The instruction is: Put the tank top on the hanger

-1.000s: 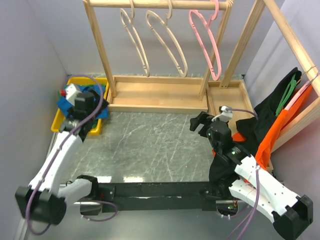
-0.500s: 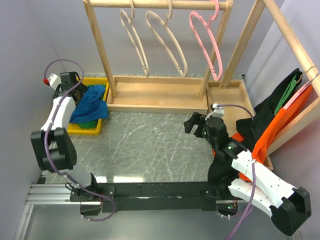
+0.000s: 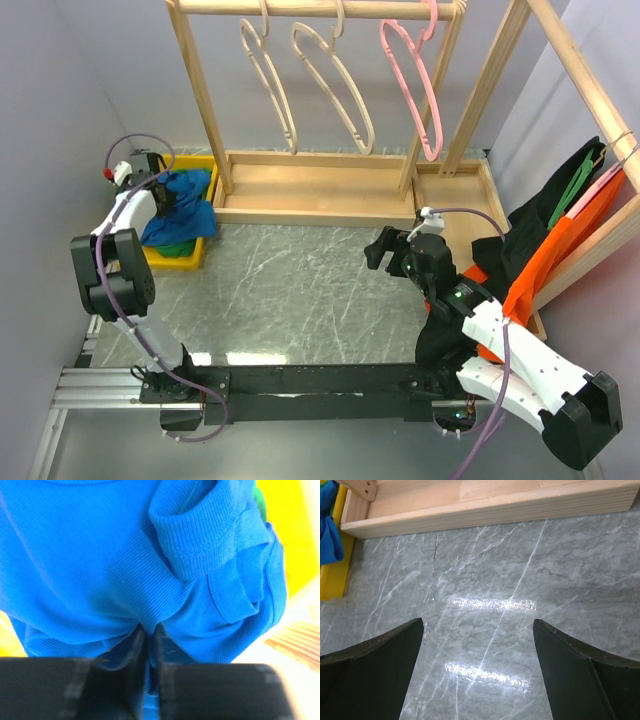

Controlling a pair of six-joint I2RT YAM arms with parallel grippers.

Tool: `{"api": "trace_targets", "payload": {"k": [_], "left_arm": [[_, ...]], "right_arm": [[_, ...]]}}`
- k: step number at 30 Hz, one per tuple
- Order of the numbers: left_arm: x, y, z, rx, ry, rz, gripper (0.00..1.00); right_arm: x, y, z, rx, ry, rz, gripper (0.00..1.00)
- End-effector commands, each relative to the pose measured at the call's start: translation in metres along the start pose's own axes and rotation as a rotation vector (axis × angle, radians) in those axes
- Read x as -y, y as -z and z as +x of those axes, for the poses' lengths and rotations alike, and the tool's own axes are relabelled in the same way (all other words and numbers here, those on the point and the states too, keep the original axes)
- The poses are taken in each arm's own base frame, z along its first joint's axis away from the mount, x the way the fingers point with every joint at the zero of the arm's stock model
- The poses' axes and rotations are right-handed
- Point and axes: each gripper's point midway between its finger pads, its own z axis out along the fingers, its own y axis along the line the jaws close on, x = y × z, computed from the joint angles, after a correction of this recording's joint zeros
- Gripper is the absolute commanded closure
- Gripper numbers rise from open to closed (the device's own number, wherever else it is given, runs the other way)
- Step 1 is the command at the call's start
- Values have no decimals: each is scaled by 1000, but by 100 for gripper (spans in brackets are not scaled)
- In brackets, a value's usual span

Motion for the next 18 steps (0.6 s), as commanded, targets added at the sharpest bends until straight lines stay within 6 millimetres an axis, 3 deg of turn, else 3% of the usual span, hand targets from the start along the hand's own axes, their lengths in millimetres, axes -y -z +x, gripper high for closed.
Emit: {"api": "trace_targets", "payload": {"k": [1, 7, 10, 11, 13, 18], "left_arm": [[21, 32, -39, 81, 35, 127, 96], [39, 83, -71, 160, 23, 227, 99], [48, 120, -89, 211, -1, 291, 99], [53, 140, -98, 242, -3, 331, 99], [59, 161, -102, 257, -33, 387, 99], [71, 238, -120, 342, -91, 547, 99]], "right_arm": [[-17, 9, -28, 63, -2, -51, 2], [-20, 9, -28, 56, -4, -64, 2], [-21, 10, -31, 60, -5, -64, 2], [-23, 11, -33, 64, -8, -69, 2], [-24, 11, -33, 64, -6, -74, 2], [-27, 11, -36, 62, -3, -77, 2]]}}
